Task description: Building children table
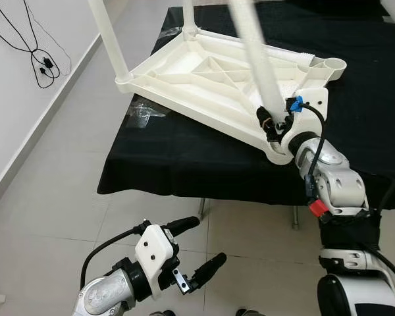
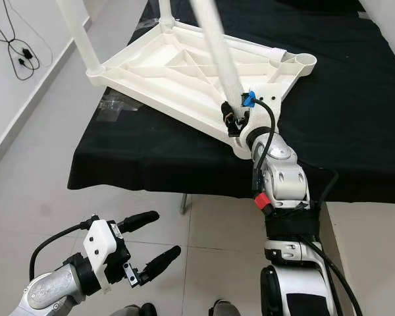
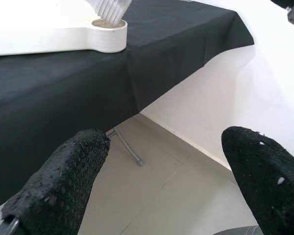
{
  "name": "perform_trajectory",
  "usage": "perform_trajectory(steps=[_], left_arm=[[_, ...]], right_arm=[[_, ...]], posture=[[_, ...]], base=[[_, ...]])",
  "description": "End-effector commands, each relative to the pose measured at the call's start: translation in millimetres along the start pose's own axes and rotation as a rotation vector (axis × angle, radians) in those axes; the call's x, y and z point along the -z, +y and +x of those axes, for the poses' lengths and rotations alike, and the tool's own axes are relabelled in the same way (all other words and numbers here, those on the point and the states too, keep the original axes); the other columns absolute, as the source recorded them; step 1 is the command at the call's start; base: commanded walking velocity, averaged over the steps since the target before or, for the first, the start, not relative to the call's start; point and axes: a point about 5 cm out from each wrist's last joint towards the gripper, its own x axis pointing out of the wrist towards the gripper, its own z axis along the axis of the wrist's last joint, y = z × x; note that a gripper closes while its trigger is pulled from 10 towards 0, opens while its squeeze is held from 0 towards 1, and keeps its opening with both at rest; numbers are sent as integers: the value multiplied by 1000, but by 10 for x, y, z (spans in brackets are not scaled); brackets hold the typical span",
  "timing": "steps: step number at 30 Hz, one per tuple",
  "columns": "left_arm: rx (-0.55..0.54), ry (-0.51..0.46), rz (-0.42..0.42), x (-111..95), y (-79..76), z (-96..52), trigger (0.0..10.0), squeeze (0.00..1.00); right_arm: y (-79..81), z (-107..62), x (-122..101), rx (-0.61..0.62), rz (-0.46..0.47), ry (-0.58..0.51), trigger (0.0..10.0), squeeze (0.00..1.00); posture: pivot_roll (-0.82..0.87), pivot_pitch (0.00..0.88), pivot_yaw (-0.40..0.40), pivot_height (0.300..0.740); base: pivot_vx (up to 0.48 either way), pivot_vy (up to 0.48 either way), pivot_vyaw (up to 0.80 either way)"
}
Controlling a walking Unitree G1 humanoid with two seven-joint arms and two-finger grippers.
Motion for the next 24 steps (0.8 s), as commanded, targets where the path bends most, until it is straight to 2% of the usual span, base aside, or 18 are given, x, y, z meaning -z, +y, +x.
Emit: perform_trajectory(steps=[1,9,13,14,15,16,17,18,19,20,22,24], left_arm=[[3,23,-7,39,-24,-23,10000,0],[0,21,-6,42,-28,-16,10000,0],[-4,21,-7,37,-20,-19,10000,0],[-52,16,-35,29,43,-24,10000,0],[-52,16,-35,29,43,-24,10000,0],[-111,8,-53,16,121,-18,10000,0],[-111,8,-53,16,121,-18,10000,0],[-213,-19,-76,-24,253,3,10000,0],[-302,-44,-106,-60,368,21,10000,0],[-302,-44,-106,-60,368,21,10000,0],[-450,-82,-139,-138,563,52,10000,0],[-493,-136,-172,-231,664,74,10000,0]], right_arm=[[-19,7,-28,-6,12,-20,0,0],[-45,19,-42,-14,7,-30,0,0],[-9,11,-40,-28,-2,-35,0,0],[29,10,-24,-54,-9,-36,0,0],[29,10,-24,-54,-9,-36,0,0],[64,2,-25,-77,-5,-47,4706,0],[64,2,-25,-77,-5,-47,4706,0],[114,-10,-34,-110,17,-61,10000,0],[153,-22,-49,-135,27,-77,10000,0],[153,-22,-49,-135,27,-77,10000,0],[226,-51,-103,-181,53,-122,10000,0],[263,-64,-143,-202,75,-147,10000,0]], posture=[[-15,215,43,740],[-14,214,36,740],[-13,218,36,740],[-18,215,36,740],[-18,215,36,740],[-17,216,36,740],[-17,216,36,740],[-18,216,34,740],[-21,212,36,740],[-21,212,36,740],[-23,213,38,740],[-27,209,40,740]], base=[[0,0,0],[0,0,0],[0,0,0],[0,0,0],[0,0,0],[0,0,0],[0,0,0],[0,0,0],[0,0,0],[0,0,0],[0,0,0],[0,0,0]])
